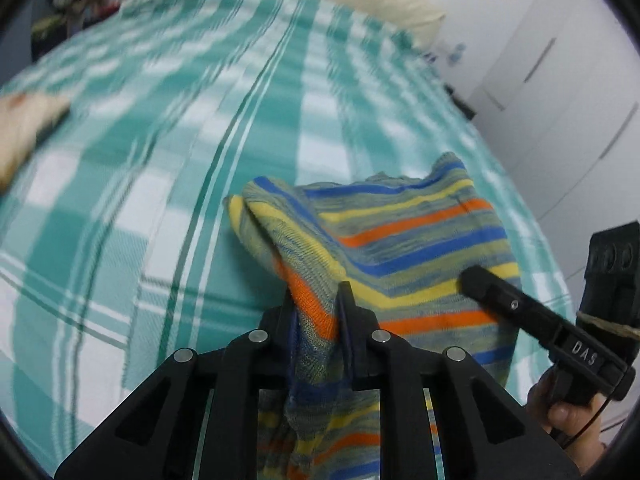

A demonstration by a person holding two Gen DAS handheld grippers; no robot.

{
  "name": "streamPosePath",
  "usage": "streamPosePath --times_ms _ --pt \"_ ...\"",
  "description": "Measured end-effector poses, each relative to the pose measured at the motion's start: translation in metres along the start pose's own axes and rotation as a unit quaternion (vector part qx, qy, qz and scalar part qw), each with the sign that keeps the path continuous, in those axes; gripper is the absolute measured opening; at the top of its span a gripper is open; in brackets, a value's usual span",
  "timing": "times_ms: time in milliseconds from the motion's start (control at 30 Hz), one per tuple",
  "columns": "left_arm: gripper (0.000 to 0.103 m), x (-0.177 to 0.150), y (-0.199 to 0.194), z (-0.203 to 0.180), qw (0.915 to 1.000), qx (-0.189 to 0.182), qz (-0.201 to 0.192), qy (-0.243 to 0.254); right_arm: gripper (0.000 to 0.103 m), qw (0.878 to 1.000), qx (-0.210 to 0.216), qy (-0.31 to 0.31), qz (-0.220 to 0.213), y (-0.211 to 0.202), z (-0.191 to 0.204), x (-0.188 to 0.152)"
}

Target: Fold small clothes

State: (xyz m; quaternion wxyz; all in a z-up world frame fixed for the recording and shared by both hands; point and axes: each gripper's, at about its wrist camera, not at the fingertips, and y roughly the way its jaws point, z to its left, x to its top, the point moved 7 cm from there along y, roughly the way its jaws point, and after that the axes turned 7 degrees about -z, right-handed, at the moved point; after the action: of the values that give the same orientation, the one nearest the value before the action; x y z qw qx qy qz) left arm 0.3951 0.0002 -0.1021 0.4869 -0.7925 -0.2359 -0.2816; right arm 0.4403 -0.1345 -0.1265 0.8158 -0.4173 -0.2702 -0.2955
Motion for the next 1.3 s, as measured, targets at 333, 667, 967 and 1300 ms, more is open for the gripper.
streamPosePath --times_ms 333,667,967,1300 --pt "0.063 -0.065 0.01 0.037 0.9803 0.167 0.07 0.079 0.084 0.984 -0.165 0.001 0.068 -0.029 -0.06 -0.021" --pt "0.101 -0.091 -0.116 -0.009 0.9371 0.308 -0.041 0.159 0.102 0.969 -0.211 -0.106 0.071 -0.127 -0.011 -0.083" --pt "0.101 -0.119 -0.183 -0.034 0.9701 0.228 0.019 0.081 0.103 0.968 -0.207 -0.129 0.059 -0.194 0.047 -0.088" --pt "0.101 -0.116 -0.199 -0.045 0.9653 0.246 -0.005 0.087 0.103 0.965 -0.223 -0.127 0.055 -0.218 0.067 -0.088"
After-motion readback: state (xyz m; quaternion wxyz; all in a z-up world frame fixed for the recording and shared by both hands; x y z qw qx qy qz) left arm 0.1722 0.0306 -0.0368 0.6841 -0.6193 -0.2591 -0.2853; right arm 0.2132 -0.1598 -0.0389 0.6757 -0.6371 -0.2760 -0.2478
